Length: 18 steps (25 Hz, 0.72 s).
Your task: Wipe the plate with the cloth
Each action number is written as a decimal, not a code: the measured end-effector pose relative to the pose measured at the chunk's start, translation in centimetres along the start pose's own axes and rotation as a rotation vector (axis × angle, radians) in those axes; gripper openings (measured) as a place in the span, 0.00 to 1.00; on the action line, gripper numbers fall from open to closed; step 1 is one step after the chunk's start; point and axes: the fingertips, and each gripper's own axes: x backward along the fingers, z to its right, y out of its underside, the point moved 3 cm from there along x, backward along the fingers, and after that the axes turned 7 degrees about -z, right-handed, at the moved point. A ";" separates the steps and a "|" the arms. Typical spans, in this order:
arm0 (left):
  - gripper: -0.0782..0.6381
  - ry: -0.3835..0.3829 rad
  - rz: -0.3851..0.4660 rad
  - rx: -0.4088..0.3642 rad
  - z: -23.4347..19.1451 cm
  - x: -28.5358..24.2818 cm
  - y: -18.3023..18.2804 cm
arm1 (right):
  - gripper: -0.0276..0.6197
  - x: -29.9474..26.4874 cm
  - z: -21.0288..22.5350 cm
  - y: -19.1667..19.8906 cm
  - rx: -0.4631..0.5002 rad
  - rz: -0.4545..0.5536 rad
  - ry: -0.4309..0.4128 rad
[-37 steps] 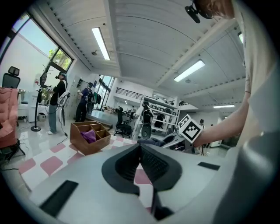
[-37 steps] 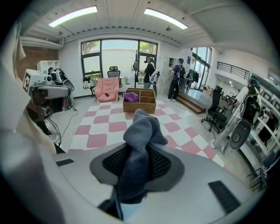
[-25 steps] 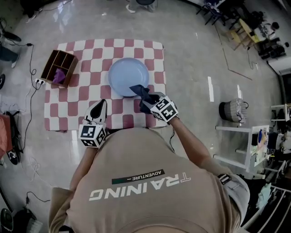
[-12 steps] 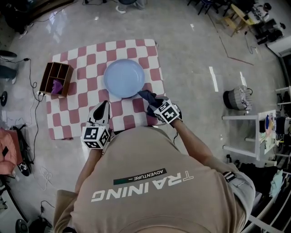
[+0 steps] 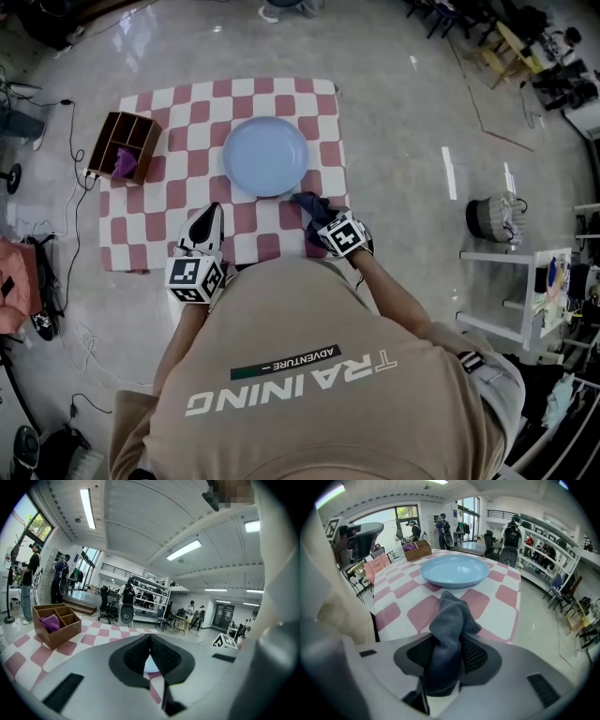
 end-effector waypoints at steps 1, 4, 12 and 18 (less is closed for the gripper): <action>0.13 -0.009 0.000 0.003 -0.1 0.2 0.1 | 0.31 0.0 0.0 0.0 -0.005 0.011 0.003; 0.13 -0.029 -0.004 0.018 -0.5 0.6 0.6 | 0.32 -0.2 0.2 0.2 -0.018 0.024 0.000; 0.13 -0.038 0.009 0.045 -1.2 0.7 0.5 | 0.39 0.1 0.7 0.0 -0.052 0.021 -0.031; 0.13 -0.025 0.028 0.044 -1.0 0.2 -0.1 | 0.42 5.6 0.9 -4.2 -0.108 0.202 -0.062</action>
